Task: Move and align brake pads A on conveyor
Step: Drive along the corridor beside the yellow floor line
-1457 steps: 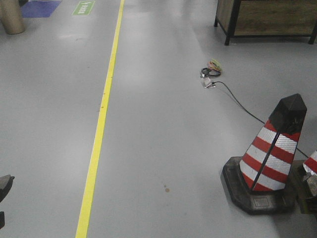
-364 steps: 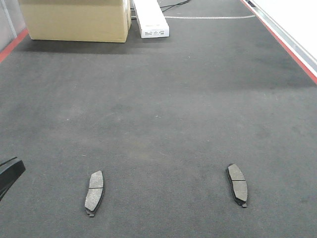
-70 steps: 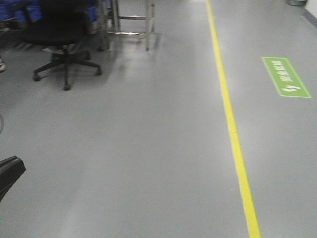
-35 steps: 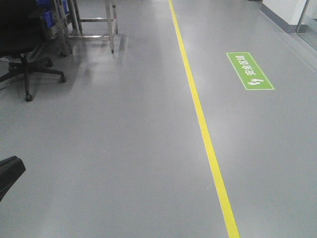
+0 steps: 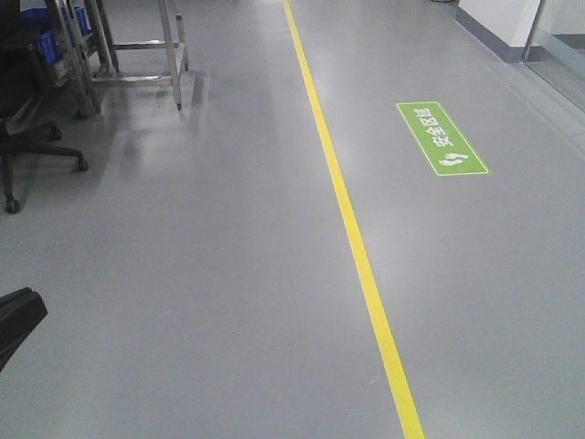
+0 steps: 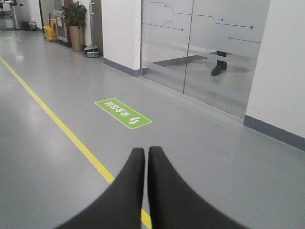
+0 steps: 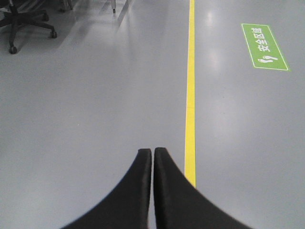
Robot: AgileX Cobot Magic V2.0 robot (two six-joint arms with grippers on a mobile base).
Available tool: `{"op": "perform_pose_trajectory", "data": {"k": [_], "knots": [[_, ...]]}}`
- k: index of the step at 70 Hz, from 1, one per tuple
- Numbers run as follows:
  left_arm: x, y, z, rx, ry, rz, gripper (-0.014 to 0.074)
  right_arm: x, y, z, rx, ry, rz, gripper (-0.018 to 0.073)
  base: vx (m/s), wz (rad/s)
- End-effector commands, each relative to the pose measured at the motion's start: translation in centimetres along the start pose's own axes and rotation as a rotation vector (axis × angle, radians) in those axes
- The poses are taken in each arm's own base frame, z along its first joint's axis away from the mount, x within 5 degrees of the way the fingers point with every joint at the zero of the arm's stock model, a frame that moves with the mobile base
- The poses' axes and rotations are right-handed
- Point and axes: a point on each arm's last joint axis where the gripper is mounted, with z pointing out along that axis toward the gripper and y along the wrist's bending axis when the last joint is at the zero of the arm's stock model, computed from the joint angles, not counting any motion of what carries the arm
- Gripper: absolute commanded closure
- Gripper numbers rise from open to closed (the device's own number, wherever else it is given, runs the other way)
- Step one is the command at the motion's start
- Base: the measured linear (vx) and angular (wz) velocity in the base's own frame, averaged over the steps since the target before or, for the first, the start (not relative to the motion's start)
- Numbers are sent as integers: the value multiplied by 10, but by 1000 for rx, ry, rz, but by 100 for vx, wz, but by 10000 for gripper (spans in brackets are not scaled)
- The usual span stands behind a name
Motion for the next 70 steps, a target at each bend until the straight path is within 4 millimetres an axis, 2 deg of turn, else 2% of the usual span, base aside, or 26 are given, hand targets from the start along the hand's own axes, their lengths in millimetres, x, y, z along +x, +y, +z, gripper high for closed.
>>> {"op": "perform_pose_trajectory", "data": {"k": [1, 70], "knots": [[-9, 1, -1, -19, -40, -4, 603, -13, -1, -3, 13, -83, -8, 563, 37, -5], [-9, 1, -1, -19, -40, -4, 603, -13, -1, -3, 13, -83, -8, 563, 44, -2]]}}
